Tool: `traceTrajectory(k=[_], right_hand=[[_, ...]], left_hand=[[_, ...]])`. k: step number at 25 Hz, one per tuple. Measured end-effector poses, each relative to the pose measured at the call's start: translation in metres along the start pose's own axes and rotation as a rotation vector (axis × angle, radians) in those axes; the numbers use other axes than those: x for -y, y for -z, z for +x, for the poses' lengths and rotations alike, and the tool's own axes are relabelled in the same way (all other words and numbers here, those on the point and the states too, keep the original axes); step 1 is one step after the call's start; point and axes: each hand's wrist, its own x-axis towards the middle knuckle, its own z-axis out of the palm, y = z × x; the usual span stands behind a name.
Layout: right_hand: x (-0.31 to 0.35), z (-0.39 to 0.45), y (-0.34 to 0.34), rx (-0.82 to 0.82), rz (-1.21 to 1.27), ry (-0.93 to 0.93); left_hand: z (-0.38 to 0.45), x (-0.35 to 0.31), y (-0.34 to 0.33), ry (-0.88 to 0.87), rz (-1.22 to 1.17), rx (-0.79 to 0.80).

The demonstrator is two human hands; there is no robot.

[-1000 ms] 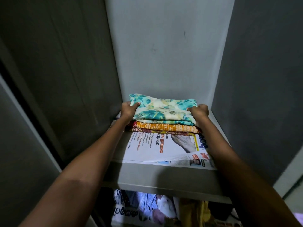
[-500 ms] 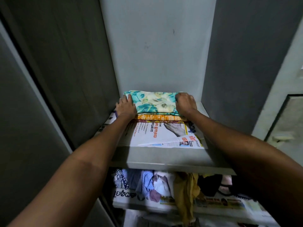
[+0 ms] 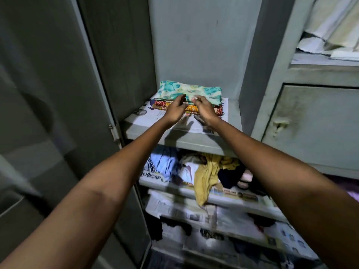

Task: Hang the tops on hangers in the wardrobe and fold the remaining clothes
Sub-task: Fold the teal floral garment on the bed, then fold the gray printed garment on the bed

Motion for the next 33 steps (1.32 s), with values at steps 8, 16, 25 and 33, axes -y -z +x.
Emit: traceTrajectory(k=[8,16,25,33], right_hand=[[-0.016,-0.16,0.022,-0.108,-0.039,-0.008],[-0.078,-0.371,0.036,-0.33,0.03,-0.235],[-0.118,-0.6,0.115,-0.629,0.085,-0.489],[-0.127,-0.809,0.22,-0.925,0.131,-0.728]], left_hand=[[-0.143,-0.004,-0.038,-0.048,-0.048,-0.083],[-0.332,0.031,-0.089,0.124,-0.121,0.165],[-0.487,0.017,-0.214,0.147,-0.031,0.587],[-0.673,-0.06,-0.377,0.079,-0.067,1.127]])
